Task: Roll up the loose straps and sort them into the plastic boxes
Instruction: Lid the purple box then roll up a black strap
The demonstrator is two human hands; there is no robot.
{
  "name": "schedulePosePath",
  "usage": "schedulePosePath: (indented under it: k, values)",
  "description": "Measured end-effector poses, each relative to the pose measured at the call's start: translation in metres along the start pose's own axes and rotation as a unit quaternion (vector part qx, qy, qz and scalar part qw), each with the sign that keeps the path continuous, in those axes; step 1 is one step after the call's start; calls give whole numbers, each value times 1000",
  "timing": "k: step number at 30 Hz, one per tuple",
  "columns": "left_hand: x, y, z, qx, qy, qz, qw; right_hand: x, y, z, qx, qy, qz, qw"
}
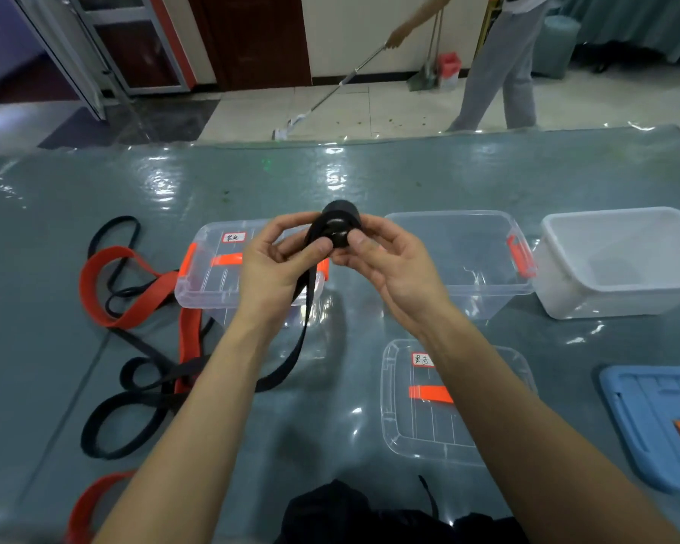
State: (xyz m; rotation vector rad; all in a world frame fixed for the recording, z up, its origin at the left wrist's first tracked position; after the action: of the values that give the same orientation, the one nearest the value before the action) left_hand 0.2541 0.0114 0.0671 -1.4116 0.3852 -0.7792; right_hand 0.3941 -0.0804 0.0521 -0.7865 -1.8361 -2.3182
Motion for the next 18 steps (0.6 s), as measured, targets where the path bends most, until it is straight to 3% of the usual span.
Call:
schedulePosePath:
  k: [5, 9, 18]
  values:
    - [-21, 4, -3, -23, 85, 150, 985, -11, -13, -3, 96, 70, -216, 969]
    - [-19, 7, -4, -66, 162, 224, 959, -3, -18, 0, 158, 152, -356, 908]
    - [-24, -1, -3, -54, 161, 237, 956, -5, -17, 6, 140, 102, -209, 962]
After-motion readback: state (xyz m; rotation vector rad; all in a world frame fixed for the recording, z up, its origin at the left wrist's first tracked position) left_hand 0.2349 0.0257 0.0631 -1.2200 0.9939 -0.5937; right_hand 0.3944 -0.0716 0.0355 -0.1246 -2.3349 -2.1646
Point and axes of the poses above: each hand's wrist, its own z-axis towards the middle knuckle, its own x-axis out of the palm, y = z × x, the point moved 8 cm from there along z, towards the middle knuckle, and after that the axes turned 7 degrees about y, right-handed, at the moved point
